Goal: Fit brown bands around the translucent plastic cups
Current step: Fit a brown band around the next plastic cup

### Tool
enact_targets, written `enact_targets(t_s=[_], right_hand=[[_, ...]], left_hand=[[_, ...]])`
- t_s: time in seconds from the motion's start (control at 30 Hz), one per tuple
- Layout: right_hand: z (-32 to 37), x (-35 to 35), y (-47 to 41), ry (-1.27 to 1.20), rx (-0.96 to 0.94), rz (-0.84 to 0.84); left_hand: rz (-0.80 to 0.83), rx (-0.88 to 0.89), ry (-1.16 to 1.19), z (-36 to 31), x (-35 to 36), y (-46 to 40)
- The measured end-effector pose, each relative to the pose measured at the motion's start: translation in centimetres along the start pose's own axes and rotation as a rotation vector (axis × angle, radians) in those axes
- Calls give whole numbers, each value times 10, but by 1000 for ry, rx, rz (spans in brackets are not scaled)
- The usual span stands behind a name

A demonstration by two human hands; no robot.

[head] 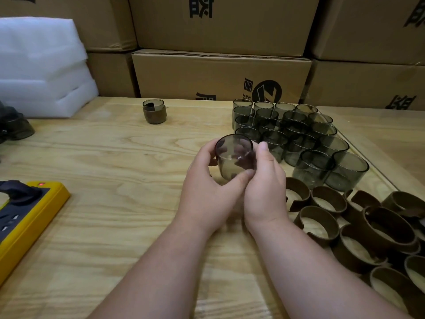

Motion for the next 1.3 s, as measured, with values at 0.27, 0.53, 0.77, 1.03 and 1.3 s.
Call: enact_targets(t_s=[0.27, 0.53, 0.77, 1.03, 1.3], right_hand=[[-6, 2, 0, 48, -6, 17], [-9, 1, -3, 105, -16, -7], [-12, 2, -4, 140, -16, -17], [-10, 2, -1, 120, -16, -34], [-4, 1, 1, 195, 18, -20]], left_hand=[[-49, -71, 30, 4, -2, -3], [-109, -198, 165, 13, 1, -7], [-132, -246, 177, 18, 1, -12], [-20, -221, 49, 14, 1, -6], [124, -185, -79, 13, 2, -3]])
Point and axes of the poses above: each hand's wrist, its own y-axis away from the middle knuckle, its own x-axis out of the palm, z = x × y, the point moved 1 cm from there along -y, towards the middle knuckle, and after that the axes turned 11 degrees about -z, right-handed, at the moved point
